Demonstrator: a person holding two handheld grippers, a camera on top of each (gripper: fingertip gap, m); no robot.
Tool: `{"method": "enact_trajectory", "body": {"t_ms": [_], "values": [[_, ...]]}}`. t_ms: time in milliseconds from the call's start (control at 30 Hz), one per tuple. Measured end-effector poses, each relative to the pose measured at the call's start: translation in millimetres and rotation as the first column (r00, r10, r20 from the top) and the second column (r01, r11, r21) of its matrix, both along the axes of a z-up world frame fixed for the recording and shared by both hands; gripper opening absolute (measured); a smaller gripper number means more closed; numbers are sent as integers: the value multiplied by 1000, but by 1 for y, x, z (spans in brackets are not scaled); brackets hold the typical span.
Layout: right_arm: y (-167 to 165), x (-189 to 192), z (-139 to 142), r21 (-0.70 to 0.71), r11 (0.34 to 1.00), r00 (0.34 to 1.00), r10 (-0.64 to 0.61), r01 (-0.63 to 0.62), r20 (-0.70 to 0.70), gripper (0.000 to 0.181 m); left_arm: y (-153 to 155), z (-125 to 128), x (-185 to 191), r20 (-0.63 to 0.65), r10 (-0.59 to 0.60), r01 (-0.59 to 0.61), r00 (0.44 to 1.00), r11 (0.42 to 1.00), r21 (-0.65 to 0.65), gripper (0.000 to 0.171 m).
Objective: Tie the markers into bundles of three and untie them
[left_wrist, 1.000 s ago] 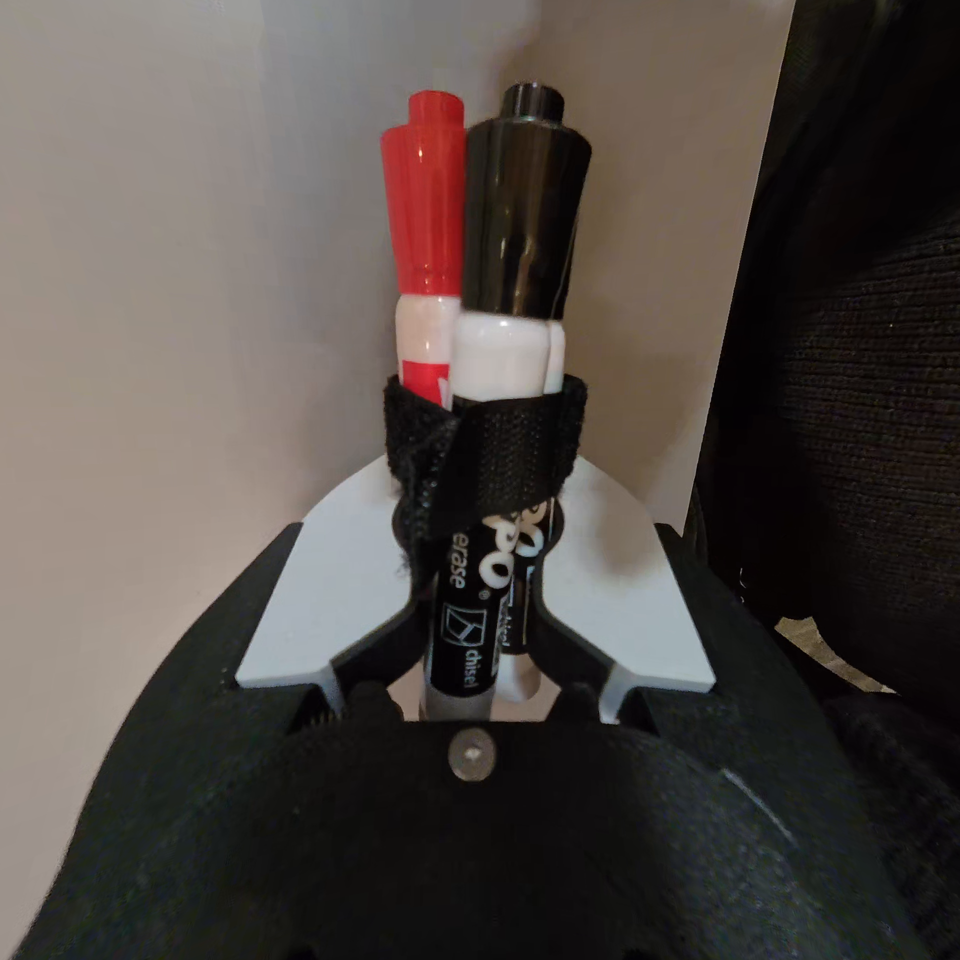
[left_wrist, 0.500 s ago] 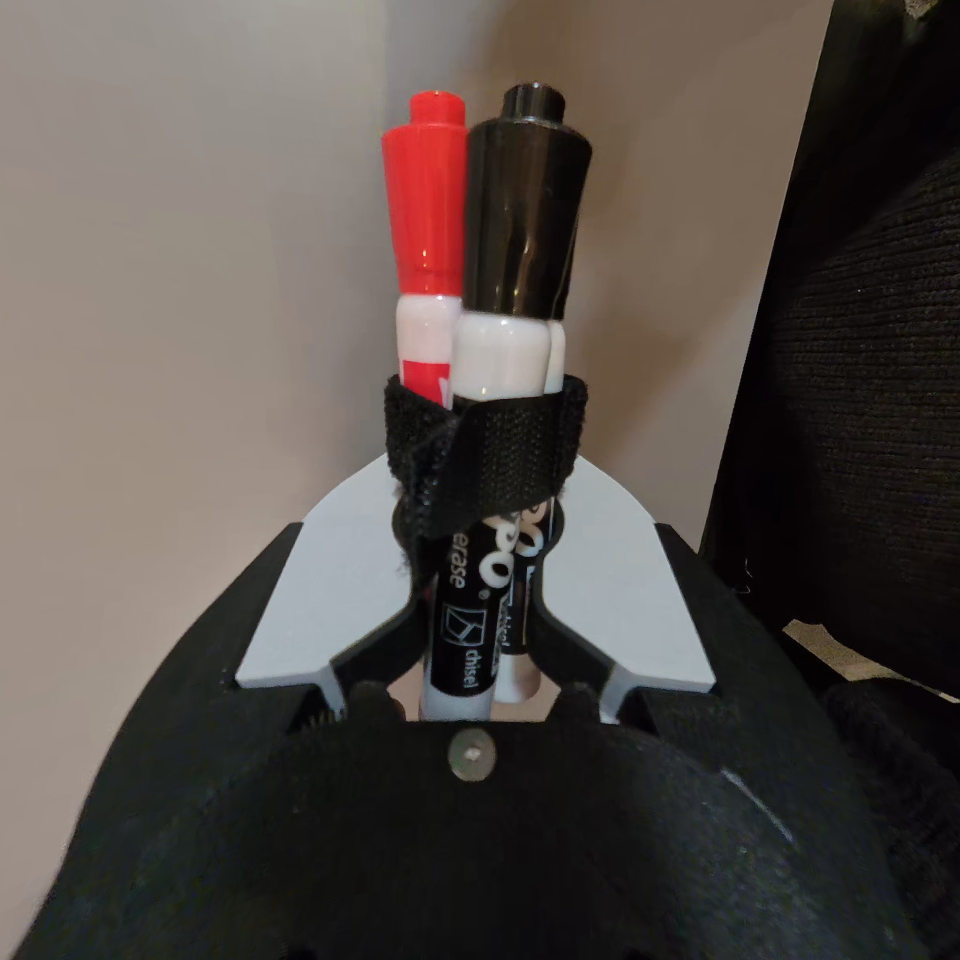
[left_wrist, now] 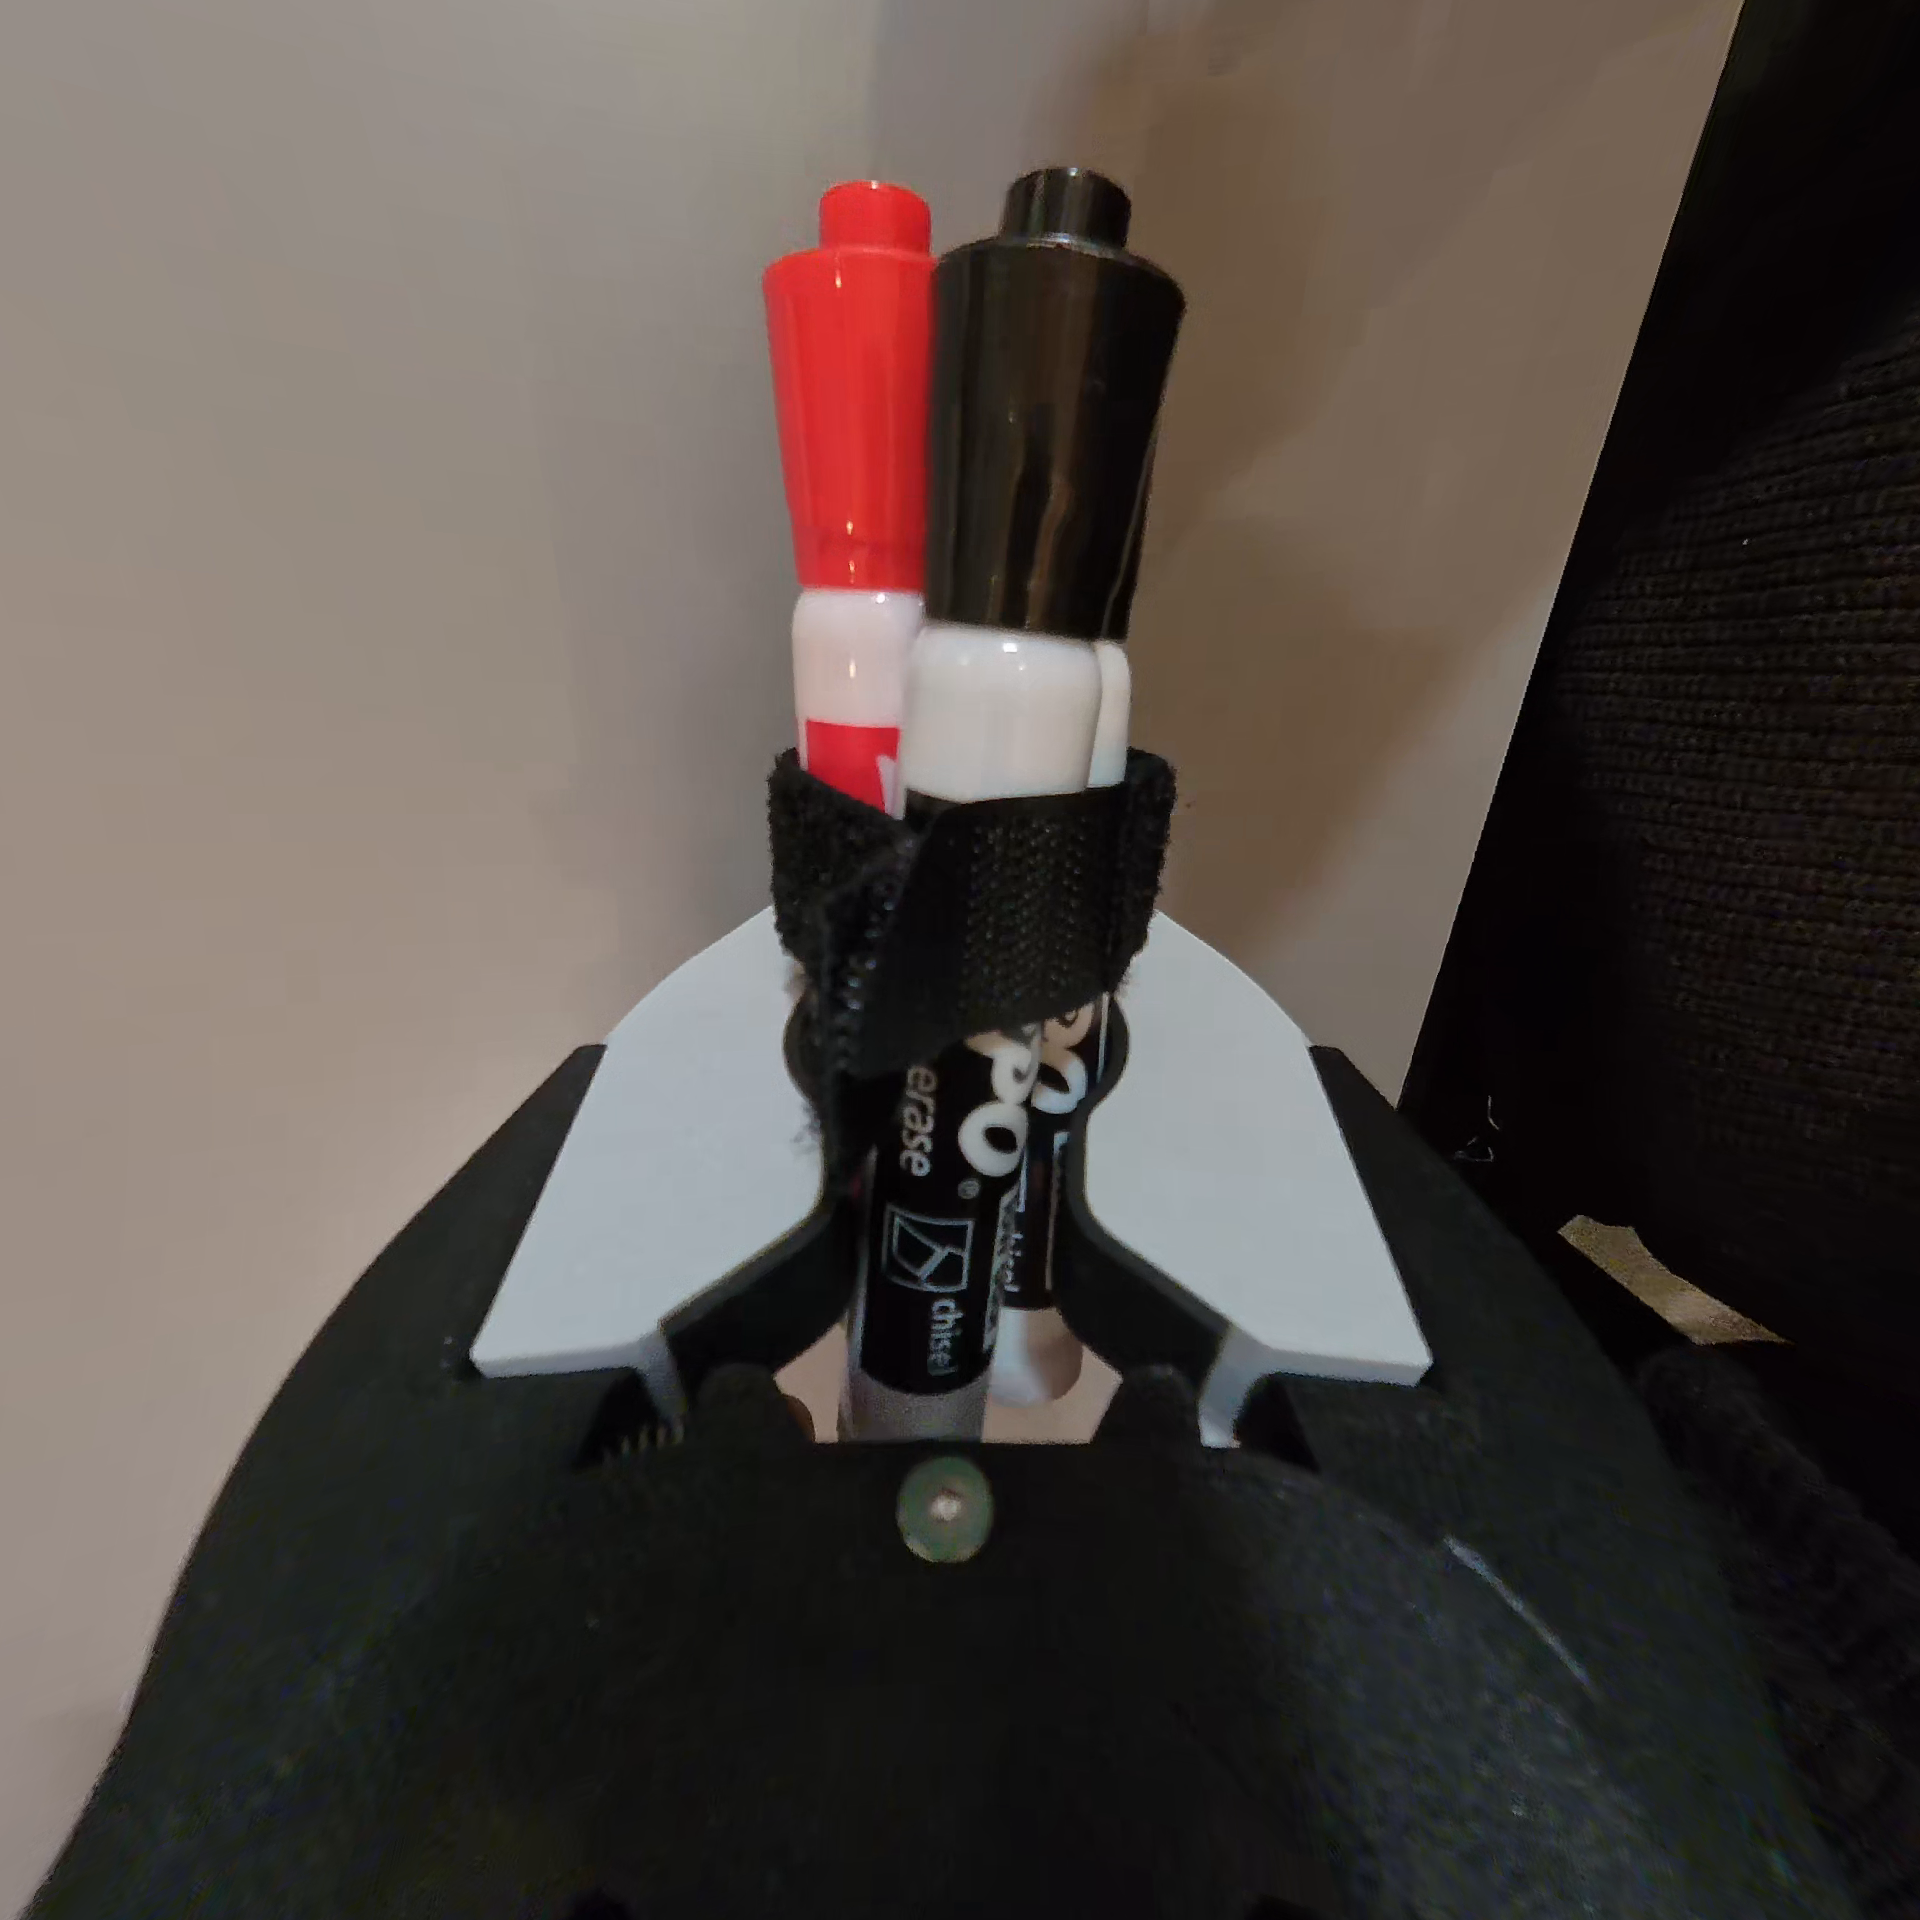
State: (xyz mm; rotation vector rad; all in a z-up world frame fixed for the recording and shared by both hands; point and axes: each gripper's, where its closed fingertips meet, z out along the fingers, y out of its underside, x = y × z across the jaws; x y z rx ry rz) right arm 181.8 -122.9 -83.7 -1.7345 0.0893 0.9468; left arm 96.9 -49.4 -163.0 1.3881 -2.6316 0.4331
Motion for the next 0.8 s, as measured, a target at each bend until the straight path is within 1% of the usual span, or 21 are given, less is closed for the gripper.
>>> {"method": "enact_trajectory", "body": {"t_ms": [100, 233, 333, 433, 500, 600, 733, 767, 800], "values": [[0, -3, 0, 14, 1000, 996, -9, 8, 90, 39, -12, -2, 1, -14, -34, 34, 999, 999, -10, 46], [0, -12, 10, 94, 996, 974, -21, 0, 226, 38, -30, -7, 0, -35, -96, 96, 995, 995, -3, 46], [-1, -26, 11, 128, 990, 941, 5, -51, 337, 38, -46, -8, 0, -48, -145, 145, 988, 989, -4, 46], [-2, -38, -1, 88, 990, 904, 61, -108, 424, 39, -60, -8, -1, -53, -187, 187, 981, 982, -3, 46], [-3, -44, -3, 79, 987, 895, 91, -139, 436, 38, -68, -9, -2, -60, -210, 211, 976, 978, -3, 46], [-5, -49, -1, 86, 982, 900, 117, -168, 420, 37, -77, -10, -3, -67, -240, 241, 968, 971, -1, 46], [-8, -53, -9, 38, 978, 899, 174, -206, 402, 37, -86, -10, -4, -68, -267, 268, 961, 964, -8, 46], [-8, -55, -10, 31, 976, 898, 185, -215, 398, 35, -88, -9, -5, -69, -272, 272, 960, 962, -10, 45], [-9, -57, -10, 30, 974, 897, 196, -226, 395, 30, -89, -10, -5, -68, -277, 277, 958, 961, -9, 45]]}}
